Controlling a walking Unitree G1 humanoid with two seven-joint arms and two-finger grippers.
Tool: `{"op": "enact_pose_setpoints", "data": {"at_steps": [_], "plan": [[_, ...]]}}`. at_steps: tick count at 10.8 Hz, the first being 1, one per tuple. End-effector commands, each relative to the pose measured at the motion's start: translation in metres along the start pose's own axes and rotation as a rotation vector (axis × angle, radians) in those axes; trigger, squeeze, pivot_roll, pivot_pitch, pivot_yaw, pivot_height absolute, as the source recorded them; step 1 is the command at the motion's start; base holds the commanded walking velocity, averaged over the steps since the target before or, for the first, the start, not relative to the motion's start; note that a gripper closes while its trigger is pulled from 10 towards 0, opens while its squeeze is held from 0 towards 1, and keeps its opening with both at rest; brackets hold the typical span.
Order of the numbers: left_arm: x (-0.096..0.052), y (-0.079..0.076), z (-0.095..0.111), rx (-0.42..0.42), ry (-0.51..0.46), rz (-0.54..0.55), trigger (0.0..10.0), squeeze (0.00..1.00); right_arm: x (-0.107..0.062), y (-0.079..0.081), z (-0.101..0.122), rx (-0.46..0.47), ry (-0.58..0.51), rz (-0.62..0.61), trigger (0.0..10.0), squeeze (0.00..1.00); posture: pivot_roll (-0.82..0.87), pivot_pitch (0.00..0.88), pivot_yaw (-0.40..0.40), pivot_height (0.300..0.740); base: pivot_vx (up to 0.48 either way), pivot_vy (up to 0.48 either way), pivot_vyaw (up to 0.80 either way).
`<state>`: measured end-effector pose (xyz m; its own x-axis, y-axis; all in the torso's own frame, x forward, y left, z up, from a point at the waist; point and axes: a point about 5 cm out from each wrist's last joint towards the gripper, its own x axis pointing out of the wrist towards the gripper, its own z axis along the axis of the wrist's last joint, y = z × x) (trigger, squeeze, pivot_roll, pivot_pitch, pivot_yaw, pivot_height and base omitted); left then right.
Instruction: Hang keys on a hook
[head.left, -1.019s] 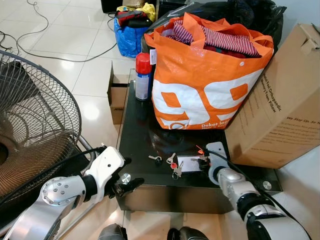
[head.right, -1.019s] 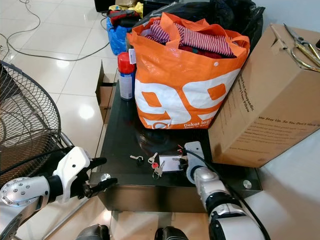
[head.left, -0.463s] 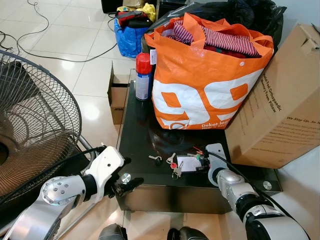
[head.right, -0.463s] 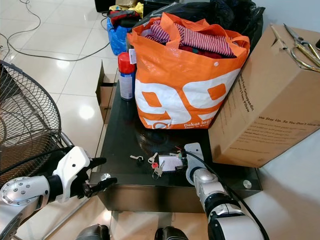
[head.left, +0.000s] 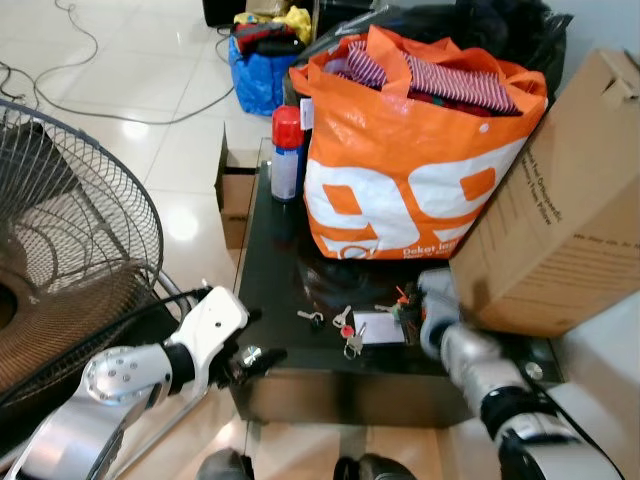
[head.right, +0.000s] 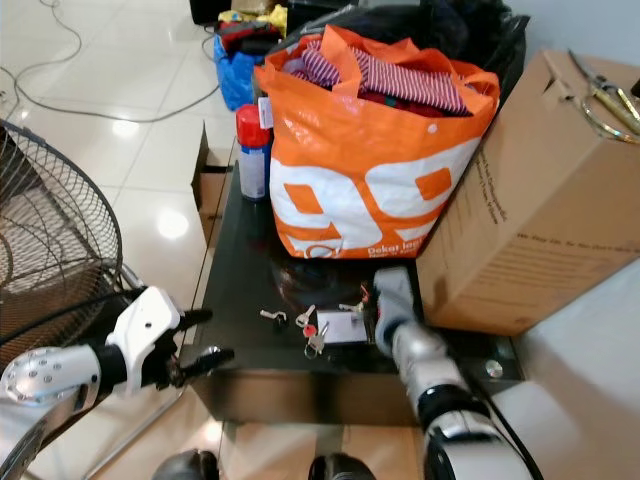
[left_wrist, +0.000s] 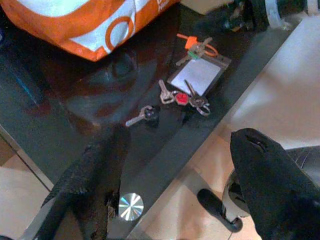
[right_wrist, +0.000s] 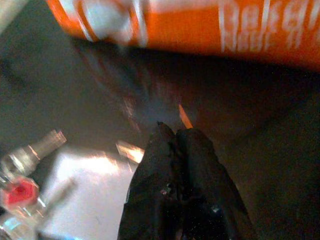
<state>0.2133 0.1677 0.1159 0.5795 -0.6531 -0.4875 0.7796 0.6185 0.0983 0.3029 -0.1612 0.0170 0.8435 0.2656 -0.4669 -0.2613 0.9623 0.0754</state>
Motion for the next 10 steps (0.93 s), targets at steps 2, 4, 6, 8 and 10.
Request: {"op": "enact_pose_setpoints", "data": {"at_steps": [2, 4, 6, 8, 10], "plan": [[0.003, -0.003, -0.001, 0.003, 0.000, -0.001, 10.0, 0.00, -0.011, -0.005, -0.005, -0.020, -0.012, 0.014, 0.0, 0.00, 0.08, 0.074, -0.129, 0.740, 0.000, 0.000, 0.00], [0.006, -0.004, 0.000, 0.009, -0.004, -0.013, 10.0, 0.00, -0.016, -0.001, -0.015, -0.111, 0.030, -0.002, 3.8, 0.00, 0.08, 0.074, -0.116, 0.740, 0.000, 0.000, 0.00], [0.006, -0.003, 0.000, 0.015, -0.002, -0.020, 10.0, 0.00, -0.004, 0.003, -0.019, -0.209, 0.135, -0.056, 10.0, 1.00, 0.08, 0.087, -0.106, 0.740, 0.000, 0.000, 0.00], [0.004, -0.004, 0.000, 0.014, 0.002, -0.026, 10.0, 0.00, 0.002, 0.002, -0.024, -0.128, 0.202, -0.103, 10.0, 1.00, 0.09, 0.110, -0.108, 0.740, 0.000, 0.000, 0.00], [0.000, -0.006, -0.002, 0.009, 0.013, -0.024, 10.0, 0.00, 0.001, -0.007, -0.028, -0.108, 0.238, -0.168, 10.0, 1.00, 0.10, 0.119, -0.110, 0.740, 0.000, 0.000, 0.00]]}}
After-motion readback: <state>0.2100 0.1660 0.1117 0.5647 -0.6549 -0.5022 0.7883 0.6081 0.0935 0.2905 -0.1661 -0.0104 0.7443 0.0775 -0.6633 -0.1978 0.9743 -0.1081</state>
